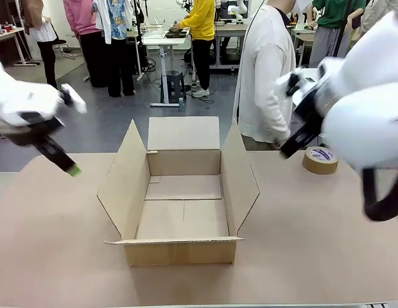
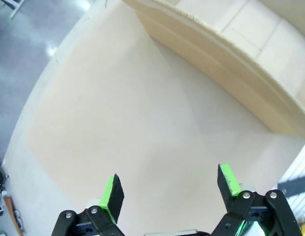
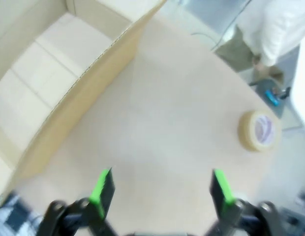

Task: Wrap the clocks to prevent damage.
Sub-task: Open the side flaps of the Package Box.

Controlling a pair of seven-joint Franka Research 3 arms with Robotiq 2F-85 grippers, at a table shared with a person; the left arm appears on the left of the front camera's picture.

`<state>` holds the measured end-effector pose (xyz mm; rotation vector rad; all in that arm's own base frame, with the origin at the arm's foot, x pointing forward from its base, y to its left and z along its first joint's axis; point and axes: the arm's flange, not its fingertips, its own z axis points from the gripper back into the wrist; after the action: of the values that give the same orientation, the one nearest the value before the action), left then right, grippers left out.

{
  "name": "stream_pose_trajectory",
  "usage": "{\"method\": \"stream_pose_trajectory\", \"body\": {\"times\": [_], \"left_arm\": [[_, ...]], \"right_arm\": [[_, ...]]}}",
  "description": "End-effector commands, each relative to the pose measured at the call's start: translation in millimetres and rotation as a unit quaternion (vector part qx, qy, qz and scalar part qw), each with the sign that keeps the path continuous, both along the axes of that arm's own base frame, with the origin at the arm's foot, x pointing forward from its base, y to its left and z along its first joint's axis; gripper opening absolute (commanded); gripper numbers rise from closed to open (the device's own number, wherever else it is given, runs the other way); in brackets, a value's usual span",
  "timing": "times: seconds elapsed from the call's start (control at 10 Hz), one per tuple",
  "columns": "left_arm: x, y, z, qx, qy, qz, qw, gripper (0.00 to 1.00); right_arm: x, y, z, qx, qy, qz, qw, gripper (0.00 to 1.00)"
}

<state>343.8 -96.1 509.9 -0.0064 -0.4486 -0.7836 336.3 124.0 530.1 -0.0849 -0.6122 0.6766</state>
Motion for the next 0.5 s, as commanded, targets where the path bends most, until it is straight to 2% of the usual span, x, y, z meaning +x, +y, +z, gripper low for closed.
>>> {"method": "stream_pose_trajectory", "body": {"times": [0.0,0.2,0.3,0.4], "left_arm": [[-15,29,61,-0.009,-0.016,-0.027,0.999,1.00],[-34,37,97,-0.010,-0.047,-0.008,0.999,1.00],[-34,25,98,-0.008,-0.072,0.076,0.994,1.00],[-37,39,100,-0.018,-0.037,-0.015,0.999,1.00]], "right_arm": [[-34,-9,74,-0.015,-0.004,-0.003,1.000,1.00],[-37,-11,87,-0.040,0.038,-0.029,0.998,1.00],[-49,-17,84,-0.006,-0.009,-0.012,1.000,1.00],[-49,-17,84,-0.006,-0.009,-0.012,1.000,1.00]]}}
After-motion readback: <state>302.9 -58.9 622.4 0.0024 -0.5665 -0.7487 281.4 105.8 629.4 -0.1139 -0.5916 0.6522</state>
